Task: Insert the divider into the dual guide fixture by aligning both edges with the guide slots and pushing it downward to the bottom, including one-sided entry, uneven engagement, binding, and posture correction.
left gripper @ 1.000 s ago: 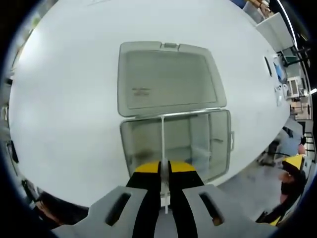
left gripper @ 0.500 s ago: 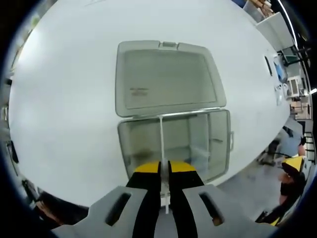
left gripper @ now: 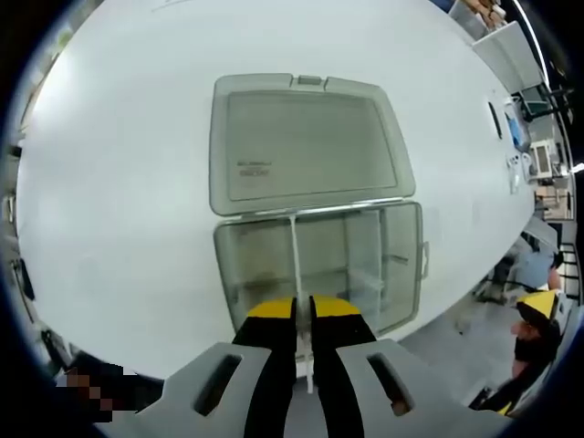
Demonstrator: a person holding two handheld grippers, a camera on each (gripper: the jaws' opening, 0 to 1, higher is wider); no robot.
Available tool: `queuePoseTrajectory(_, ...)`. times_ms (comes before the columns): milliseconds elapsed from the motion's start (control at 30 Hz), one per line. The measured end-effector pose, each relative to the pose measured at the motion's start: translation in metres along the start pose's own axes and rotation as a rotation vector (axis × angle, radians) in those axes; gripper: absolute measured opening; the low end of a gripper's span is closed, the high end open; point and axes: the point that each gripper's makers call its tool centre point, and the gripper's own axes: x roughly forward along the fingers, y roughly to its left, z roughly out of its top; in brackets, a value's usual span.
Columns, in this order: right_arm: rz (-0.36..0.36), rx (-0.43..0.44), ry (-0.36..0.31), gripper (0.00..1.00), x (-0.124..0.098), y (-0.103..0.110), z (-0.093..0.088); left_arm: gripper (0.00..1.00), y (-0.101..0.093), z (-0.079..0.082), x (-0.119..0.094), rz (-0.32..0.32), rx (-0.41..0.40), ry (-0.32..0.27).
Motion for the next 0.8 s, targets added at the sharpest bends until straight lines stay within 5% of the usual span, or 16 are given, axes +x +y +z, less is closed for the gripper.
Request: queuePoseTrajectory(800,-0.002,0.006,0.002,0.49,-0.0006,-0.0006,-0.0022,0.02,-0.0004,0.0007,0.0036,0.002,0.011,-0.009)
